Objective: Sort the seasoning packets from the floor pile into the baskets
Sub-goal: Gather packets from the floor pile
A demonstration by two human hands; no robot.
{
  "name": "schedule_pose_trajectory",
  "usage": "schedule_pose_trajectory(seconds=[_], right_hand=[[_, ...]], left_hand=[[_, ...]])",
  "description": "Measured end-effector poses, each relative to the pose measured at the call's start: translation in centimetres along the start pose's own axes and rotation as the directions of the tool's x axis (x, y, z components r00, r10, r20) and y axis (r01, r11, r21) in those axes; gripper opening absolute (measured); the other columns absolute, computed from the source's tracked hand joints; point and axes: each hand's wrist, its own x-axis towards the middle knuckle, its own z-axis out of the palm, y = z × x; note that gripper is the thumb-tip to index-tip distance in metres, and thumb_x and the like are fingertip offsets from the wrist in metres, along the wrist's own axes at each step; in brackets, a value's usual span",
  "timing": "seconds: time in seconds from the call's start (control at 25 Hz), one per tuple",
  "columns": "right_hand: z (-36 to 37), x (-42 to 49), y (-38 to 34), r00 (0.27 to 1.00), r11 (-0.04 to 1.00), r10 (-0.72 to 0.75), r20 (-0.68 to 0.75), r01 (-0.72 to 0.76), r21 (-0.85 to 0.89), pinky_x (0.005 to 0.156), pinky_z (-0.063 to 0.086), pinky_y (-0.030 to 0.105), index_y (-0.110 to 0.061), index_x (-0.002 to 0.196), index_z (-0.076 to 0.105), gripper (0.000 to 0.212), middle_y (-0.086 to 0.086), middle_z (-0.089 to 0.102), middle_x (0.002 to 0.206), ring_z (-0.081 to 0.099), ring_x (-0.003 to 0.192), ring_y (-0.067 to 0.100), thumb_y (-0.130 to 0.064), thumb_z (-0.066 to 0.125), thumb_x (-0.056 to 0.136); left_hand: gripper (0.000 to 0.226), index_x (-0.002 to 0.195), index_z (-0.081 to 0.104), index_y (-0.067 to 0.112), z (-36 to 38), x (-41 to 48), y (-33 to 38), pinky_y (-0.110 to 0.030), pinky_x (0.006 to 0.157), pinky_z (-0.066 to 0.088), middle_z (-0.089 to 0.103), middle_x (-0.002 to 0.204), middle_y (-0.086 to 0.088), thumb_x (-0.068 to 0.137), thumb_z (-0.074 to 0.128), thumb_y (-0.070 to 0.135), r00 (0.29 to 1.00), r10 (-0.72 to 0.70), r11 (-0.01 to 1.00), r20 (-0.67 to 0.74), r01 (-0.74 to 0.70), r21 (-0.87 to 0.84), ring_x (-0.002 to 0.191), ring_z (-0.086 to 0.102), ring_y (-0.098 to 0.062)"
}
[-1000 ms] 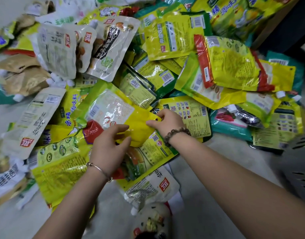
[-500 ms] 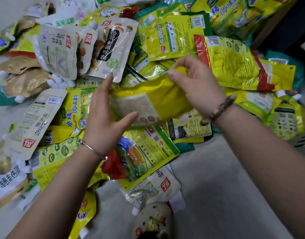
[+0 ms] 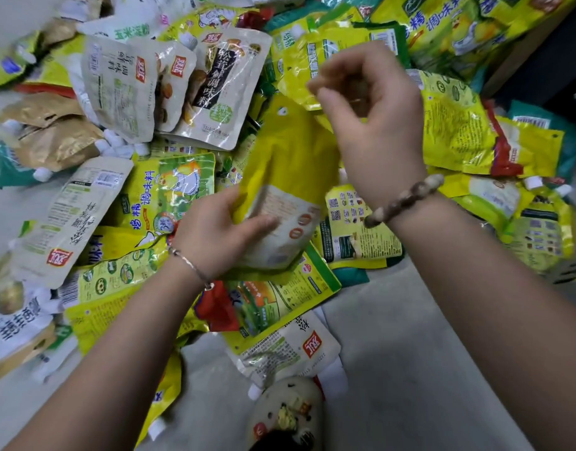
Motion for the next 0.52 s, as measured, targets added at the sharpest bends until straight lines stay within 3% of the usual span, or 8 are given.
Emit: schedule_pose_trajectory(seconds=[0.08, 0.12, 0.2, 0.24, 0.32, 0.4, 0.52], right_hand=[[0.3, -1.4, 1.3, 0.997, 0.991, -0.009, -0.080, -0.002, -0.136, 0.073, 0.054, 0.038, -0.007, 0.099, 0.061, 0.015, 0.000, 0.065, 0.087, 0.065, 0.083, 0.016, -0.004, 0.057, 0.085], [0.6, -2.5, 2.1, 0.998, 0.977, -0.045, -0.044, 0.035, -0.208, 0.067, 0.054, 0.041, -0.005, 0.099, 0.062, 0.015, 0.004, 0.067, 0.087, 0.065, 0.080, 0.021, -0.004, 0.057, 0.085], [1.7, -5.2, 3.5, 0.985, 0.942, -0.075, 0.156, 0.122, -0.313, 0.058, 0.054, 0.042, -0.004, 0.100, 0.064, 0.017, 0.009, 0.067, 0.085, 0.064, 0.073, 0.027, -0.005, 0.059, 0.084], [2.5, -6.6, 4.0, 0.949, 0.919, -0.013, 0.315, 0.135, -0.369, 0.061, 0.054, 0.040, -0.006, 0.106, 0.063, 0.023, 0.009, 0.067, 0.091, 0.063, 0.077, 0.027, -0.010, 0.061, 0.084], [4.3, -9.0, 5.1, 0.759, 0.844, 0.223, 0.611, 0.163, -0.511, 0.082, 0.047, 0.035, -0.016, 0.129, 0.048, 0.047, 0.007, 0.057, 0.118, 0.055, 0.105, 0.024, -0.028, 0.063, 0.086], [6.4, -10.5, 6.3, 0.568, 0.765, 0.363, 0.739, 0.271, -0.584, 0.105, 0.028, 0.040, -0.021, 0.141, 0.029, 0.072, 0.008, 0.039, 0.139, 0.033, 0.131, 0.025, -0.041, 0.064, 0.082], [8.9, -10.2, 7.3, 0.477, 0.666, 0.401, 0.782, 0.435, -0.606, 0.113, 0.003, 0.052, -0.020, 0.145, 0.018, 0.081, 0.009, 0.022, 0.151, 0.010, 0.142, 0.027, -0.040, 0.065, 0.081]], left_hand=[[0.032, 0.070, 0.055, 0.011, -0.4, -0.9, -1.5, -0.038, 0.054, 0.042, 0.058, 0.067, -0.008, 0.074, 0.077, 0.034, 0.974, -0.147, 0.988, -0.174, 0.138, -0.064, 0.060, 0.052, -0.022], [0.036, 0.079, 0.060, 0.005, -0.7, -1.4, -2.3, -0.043, 0.062, 0.047, 0.063, 0.079, -0.014, 0.073, 0.077, 0.036, 0.942, -0.247, 0.967, -0.227, 0.222, -0.128, 0.071, 0.058, -0.028], [0.060, 0.097, 0.061, -0.004, -1.4, -2.6, -4.1, -0.053, 0.079, 0.049, 0.065, 0.098, -0.023, 0.066, 0.075, 0.045, 0.885, -0.366, 0.925, -0.286, 0.314, -0.213, 0.090, 0.062, -0.037], [0.061, 0.098, 0.062, -0.003, -1.8, -3.1, -4.8, -0.054, 0.082, 0.048, 0.066, 0.099, -0.023, 0.064, 0.069, 0.048, 0.869, -0.384, 0.915, -0.312, 0.312, -0.256, 0.091, 0.062, -0.038], [0.060, 0.097, 0.062, 0.000, -2.4, -3.9, -5.6, -0.053, 0.082, 0.048, 0.066, 0.098, -0.021, 0.063, 0.063, 0.050, 0.845, -0.406, 0.906, -0.349, 0.323, -0.272, 0.090, 0.063, -0.036], [0.066, 0.097, 0.062, 0.002, -2.6, -4.3, -6.2, -0.054, 0.082, 0.048, 0.066, 0.098, -0.023, 0.059, 0.061, 0.056, 0.827, -0.433, 0.896, -0.359, 0.349, -0.275, 0.091, 0.063, -0.037], [0.063, 0.095, 0.061, 0.004, -2.6, -4.4, -7.1, -0.054, 0.082, 0.047, 0.064, 0.097, -0.026, 0.059, 0.059, 0.056, 0.796, -0.487, 0.871, -0.360, 0.408, -0.274, 0.091, 0.062, -0.039]])
